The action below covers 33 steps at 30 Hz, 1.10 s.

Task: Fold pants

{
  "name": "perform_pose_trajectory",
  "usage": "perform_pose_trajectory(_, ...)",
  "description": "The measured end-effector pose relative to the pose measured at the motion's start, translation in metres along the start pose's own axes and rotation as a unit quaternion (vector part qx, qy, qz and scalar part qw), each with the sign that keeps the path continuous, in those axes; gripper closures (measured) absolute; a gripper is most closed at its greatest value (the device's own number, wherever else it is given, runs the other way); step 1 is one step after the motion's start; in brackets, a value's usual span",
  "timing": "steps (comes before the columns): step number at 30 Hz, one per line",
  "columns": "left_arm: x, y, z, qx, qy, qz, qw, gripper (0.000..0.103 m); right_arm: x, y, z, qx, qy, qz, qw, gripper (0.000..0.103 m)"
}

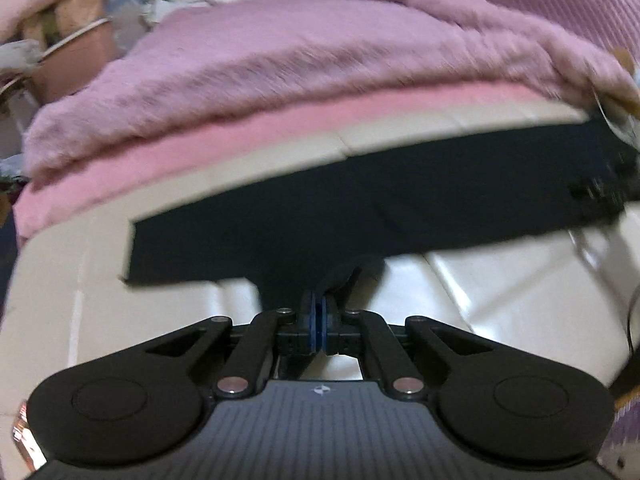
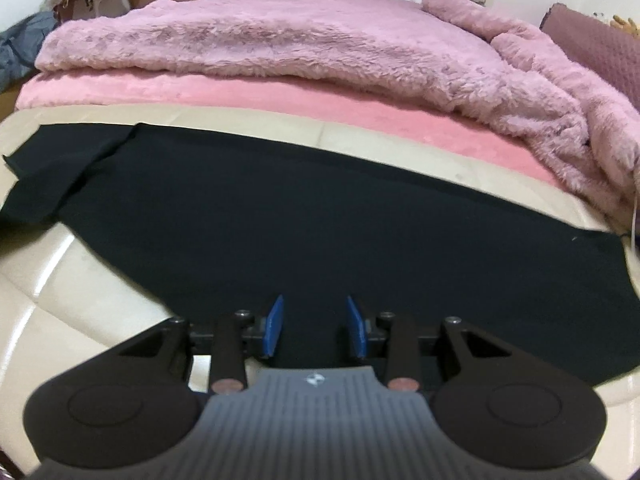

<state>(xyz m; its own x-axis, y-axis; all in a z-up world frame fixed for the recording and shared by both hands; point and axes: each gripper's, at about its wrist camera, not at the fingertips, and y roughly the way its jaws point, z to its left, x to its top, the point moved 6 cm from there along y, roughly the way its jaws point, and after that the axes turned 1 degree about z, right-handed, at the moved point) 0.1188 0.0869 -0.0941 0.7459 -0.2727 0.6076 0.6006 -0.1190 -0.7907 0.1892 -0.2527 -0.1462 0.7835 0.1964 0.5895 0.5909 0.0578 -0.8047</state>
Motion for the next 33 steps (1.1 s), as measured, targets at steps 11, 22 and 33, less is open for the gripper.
perform_pose_trajectory(11,0.075,0.05,0.152,0.055,-0.083,0.054,0.9935,0.101,0.033,0.026,-0.034,-0.036,0.004,-0.01,0.999,0.072)
perform_pose_trajectory(22,0.069,0.145,0.211,0.071,-0.105,0.131,0.9832,0.101,0.032,0.058,-0.045,-0.06,0.008,0.015,0.998,0.076)
perform_pose_trajectory(33,0.061,0.151,0.236,0.098,-0.162,0.113,0.9753,0.09,0.062,0.076,-0.017,-0.007,-0.021,-0.004,1.0,0.08)
